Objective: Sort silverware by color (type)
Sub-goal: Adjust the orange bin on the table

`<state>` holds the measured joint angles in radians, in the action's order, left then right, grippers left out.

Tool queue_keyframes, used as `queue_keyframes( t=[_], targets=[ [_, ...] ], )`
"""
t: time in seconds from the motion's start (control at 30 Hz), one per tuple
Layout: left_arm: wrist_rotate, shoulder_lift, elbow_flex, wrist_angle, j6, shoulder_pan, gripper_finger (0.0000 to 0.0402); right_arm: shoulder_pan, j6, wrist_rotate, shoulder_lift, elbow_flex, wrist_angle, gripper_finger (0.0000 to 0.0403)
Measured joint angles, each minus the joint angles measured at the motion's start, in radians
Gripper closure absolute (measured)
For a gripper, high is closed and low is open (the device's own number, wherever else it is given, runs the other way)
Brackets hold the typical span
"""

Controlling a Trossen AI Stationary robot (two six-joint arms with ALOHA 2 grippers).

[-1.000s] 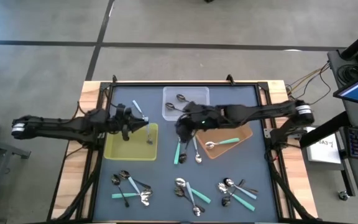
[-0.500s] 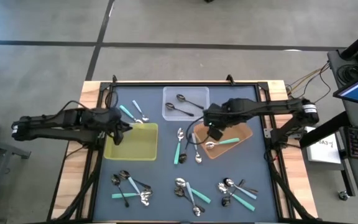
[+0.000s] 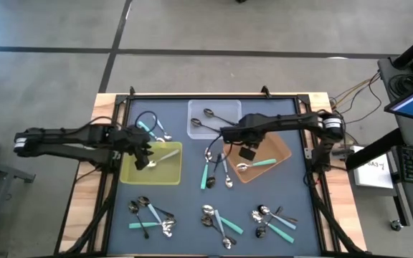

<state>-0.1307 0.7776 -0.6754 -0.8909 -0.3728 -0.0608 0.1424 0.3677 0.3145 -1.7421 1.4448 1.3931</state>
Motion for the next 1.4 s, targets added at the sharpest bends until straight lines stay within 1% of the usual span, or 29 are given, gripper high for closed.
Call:
queue_keyframes(
  t=[0.17, 0.33, 0.43, 0.57, 0.7, 0.87, 1.03, 1.17, 1.27, 1.4],
  targets=[
    [-0.001, 0.023, -0.015, 0.015, 0.027, 0.0, 0.0277, 0.044, -0.021, -0.021, -0.049, -0.044, 0.018, 0.0335],
    [-0.027, 0.021, -0.05, 0.016, 0.031, 0.0, 0.0276, 0.07, -0.019, -0.07, -0.058, -0.158, 0.021, 0.0335],
    [-0.051, 0.014, -0.063, 0.015, 0.035, 0.0, 0.0276, 0.071, 0.013, -0.104, -0.044, -0.235, 0.022, 0.0335],
    [-0.093, 0.012, -0.067, 0.02, 0.03, 0.0, 0.0276, 0.069, 0.066, -0.15, 0.004, -0.324, 0.014, 0.0335],
    [-0.096, 0.013, -0.067, 0.06, 0.003, 0.0, 0.0276, 0.067, 0.123, -0.2, 0.075, -0.406, 0.01, 0.0335],
    [-0.096, 0.011, -0.067, 0.116, -0.041, 0.0, 0.0276, 0.061, 0.232, -0.279, 0.185, -0.49, 0.005, 0.0335],
    [-0.096, 0.012, -0.067, 0.146, -0.085, 0.0, 0.0276, 0.024, 0.345, -0.357, 0.297, -0.538, -0.001, 0.0335],
    [-0.096, 0.011, -0.067, 0.151, -0.119, 0.0, 0.0276, -0.028, 0.431, -0.415, 0.369, -0.563, -0.005, 0.0335],
    [-0.096, 0.011, -0.067, 0.151, -0.136, 0.0, 0.0276, -0.083, 0.5, -0.451, 0.407, -0.58, -0.008, 0.0335],
    [-0.096, 0.012, -0.067, 0.154, -0.15, 0.0, 0.0276, -0.171, 0.592, -0.47, 0.427, -0.593, -0.017, 0.0335]
  ],
)
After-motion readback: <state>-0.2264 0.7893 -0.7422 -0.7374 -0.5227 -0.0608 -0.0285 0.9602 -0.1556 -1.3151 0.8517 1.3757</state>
